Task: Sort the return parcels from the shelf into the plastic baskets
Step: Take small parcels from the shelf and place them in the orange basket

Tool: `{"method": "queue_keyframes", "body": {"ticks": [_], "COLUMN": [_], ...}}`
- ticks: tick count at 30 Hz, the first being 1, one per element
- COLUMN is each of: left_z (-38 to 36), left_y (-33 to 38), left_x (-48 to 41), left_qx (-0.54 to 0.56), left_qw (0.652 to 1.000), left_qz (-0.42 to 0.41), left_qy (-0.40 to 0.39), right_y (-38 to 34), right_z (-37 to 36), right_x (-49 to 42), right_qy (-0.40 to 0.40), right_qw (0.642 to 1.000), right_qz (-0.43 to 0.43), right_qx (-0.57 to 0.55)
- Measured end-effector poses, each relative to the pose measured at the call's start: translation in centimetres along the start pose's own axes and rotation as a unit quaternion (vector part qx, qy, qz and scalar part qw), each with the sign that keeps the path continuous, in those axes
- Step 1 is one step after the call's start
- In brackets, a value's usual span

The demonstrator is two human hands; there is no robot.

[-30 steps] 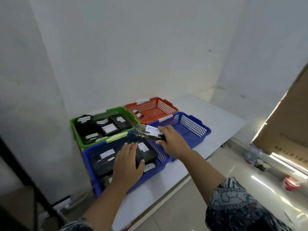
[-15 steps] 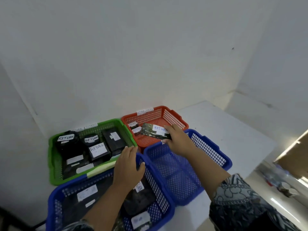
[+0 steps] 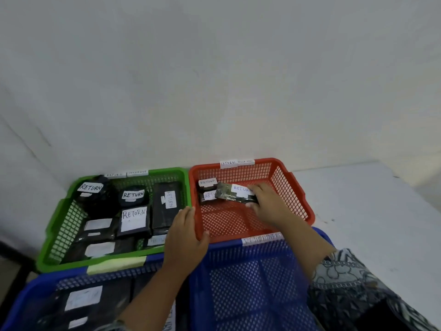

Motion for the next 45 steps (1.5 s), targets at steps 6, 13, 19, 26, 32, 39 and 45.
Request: {"method": "queue_keyframes", "body": {"ticks": [6,13,19,26,32,39,45], "left_z": [-2.4,-3.1,-3.0,-3.0,-3.1,-3.1,-3.0], "left_y": [-0.5,-0.9,-0.8,-0.7,-0.8,-0.8,-0.7], "left_x": [-0.9,-0.4,-0.3,-0.3,-0.3,-0.3,-0.3], "left_qx": [-0.011,-0.050,-0.059,-0.060,-0.062,-0.054,-0.057], "left_qw": [0.999,0.997,0.996,0.996,0.996,0.996,0.996], "left_qz": [0.046,0.049,0.040,0.034,0.037,0.040,0.035], "left_qy": [0.004,0.039,0.049,0.052,0.051,0.052,0.053], "right_y": [3.9,7.1,7.5,7.8,8.8,8.9,8.9], "right_z": [-2.1,-4.8,-6.3,-7.4,-6.3,-7.1,-7.1], "right_x": [-5.7,-9.8,-10.9,-11.2,-10.6,-11.1,-11.1], "right_qy": [-0.023,-0.052,-0.042,-0.030,0.035,0.004,0.015], "right_qw": [0.999,0.997,0.996,0.999,0.999,0.998,0.998], "right_qz": [0.040,0.042,0.038,0.011,0.017,0.033,0.027], "right_qx": [0.014,0.032,0.063,0.019,0.008,0.054,0.052]}}
Point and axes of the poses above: each hand's wrist, its own x-axis away from the middle knuckle, its own z-axis out of the back of the hand, y = z × x, the point moved 9 cm from there along -x, towards the middle knuckle, and after that the axes turned 1 degree about -y, right-handed, at the moved point
